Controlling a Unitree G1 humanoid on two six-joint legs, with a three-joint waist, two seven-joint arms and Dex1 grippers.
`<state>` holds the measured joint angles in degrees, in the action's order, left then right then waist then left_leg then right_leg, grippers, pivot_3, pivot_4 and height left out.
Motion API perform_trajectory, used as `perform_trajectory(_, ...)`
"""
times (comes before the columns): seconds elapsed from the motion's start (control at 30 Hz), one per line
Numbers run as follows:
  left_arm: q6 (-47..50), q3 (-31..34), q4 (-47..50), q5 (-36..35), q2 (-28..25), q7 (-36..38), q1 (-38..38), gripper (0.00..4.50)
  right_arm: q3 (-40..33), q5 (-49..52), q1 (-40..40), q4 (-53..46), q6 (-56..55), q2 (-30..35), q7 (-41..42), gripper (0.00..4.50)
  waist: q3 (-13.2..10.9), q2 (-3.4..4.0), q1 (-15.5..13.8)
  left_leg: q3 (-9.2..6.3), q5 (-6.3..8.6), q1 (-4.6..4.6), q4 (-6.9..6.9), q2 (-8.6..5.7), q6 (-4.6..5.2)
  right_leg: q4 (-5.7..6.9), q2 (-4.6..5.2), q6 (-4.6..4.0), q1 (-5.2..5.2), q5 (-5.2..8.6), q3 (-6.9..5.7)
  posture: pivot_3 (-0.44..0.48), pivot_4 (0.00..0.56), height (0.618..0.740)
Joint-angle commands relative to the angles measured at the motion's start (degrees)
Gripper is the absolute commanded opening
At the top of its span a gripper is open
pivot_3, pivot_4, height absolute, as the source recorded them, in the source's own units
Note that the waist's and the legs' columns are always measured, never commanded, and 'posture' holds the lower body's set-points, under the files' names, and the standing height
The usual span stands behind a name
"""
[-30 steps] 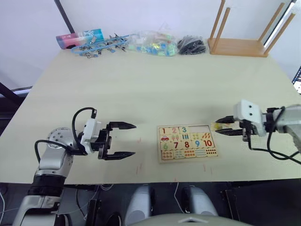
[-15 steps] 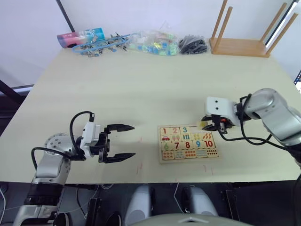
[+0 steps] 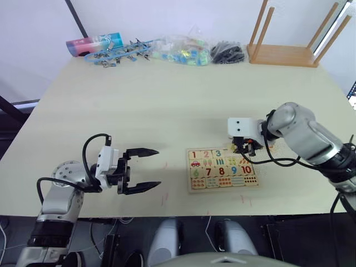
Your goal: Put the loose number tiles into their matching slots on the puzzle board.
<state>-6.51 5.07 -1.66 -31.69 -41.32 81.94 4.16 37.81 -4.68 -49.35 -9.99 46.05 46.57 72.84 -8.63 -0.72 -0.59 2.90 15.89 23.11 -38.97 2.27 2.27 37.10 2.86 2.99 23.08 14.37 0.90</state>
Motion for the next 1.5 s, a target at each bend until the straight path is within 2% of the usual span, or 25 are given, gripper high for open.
perform_trajectory(0.03, 0.2, 1.87, 2.09, -1.09, -0.06, -0.4, -0.37, 4.5, 0.07, -1.35, -1.66, -0.67, 0.45, -0.12, 0.87, 0.88, 0.0, 0.0, -0.01, 0.0, 0.0, 0.0, 0.0, 0.0, 0.0, 0.0, 0.0, 0.0, 0.0, 0.0, -0.01, 0.0, 0.15, 0.737)
perform_trajectory(1.47, -0.41, 1.56, 1.95, -0.17, -0.24, 0.75, -0.63, 4.5, 0.76, -6.25, 0.48, 0.2, -3.49, -3.1, 1.91, 0.88, 0.0, 0.0, 0.01, 0.01, 0.0, 0.01, 0.0, 0.0, 0.0, 0.01, -0.01, -0.01, 0.01, 0.01, -0.01, 0.0, 0.15, 0.737)
perform_trajectory(1.5, -0.44, 1.55, 1.93, -0.16, -0.22, 0.78, -0.62, 4.5, 0.77, -6.28, 0.52, 0.16, -3.58, -3.05, 1.92, 1.38, 0.0, 0.0, 0.01, 0.01, 0.0, 0.01, 0.0, 0.0, 0.0, 0.01, -0.01, -0.01, 0.01, 0.0, -0.01, 0.0, 0.15, 0.737)
